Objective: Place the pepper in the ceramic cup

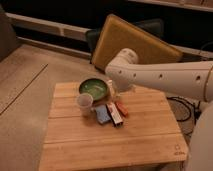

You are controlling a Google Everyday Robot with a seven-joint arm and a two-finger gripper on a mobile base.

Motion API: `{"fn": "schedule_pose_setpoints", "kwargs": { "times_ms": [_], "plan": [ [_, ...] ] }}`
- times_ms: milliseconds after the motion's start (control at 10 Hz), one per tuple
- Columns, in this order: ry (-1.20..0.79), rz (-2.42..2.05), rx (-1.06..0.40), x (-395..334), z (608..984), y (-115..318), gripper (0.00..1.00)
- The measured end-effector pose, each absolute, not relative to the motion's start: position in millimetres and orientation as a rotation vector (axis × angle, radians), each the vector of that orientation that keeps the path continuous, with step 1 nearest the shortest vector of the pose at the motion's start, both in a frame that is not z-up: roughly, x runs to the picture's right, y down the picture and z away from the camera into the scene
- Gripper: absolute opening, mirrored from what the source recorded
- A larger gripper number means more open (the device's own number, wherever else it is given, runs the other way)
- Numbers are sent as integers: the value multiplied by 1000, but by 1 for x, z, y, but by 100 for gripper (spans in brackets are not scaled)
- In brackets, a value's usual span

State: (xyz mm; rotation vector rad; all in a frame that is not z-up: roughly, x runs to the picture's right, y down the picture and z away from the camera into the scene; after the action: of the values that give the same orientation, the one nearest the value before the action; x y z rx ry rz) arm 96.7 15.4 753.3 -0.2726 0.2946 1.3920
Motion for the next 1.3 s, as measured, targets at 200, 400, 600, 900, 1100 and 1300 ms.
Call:
{"fn": "schedule_pose_setpoints", "kwargs": {
  "times_ms": [200, 400, 600, 900, 1100, 1300],
  "plan": [
    [143, 1578, -308, 115, 771, 9, 65],
    [74, 1667, -318, 124, 778, 5, 65],
    [52, 1694, -319, 126, 778, 3, 65],
    [161, 1740, -374, 143, 783, 32, 65],
    [317, 1753, -430, 161, 797, 67, 65],
    [446, 1750, -470, 179, 815, 85, 65]
  ]
}}
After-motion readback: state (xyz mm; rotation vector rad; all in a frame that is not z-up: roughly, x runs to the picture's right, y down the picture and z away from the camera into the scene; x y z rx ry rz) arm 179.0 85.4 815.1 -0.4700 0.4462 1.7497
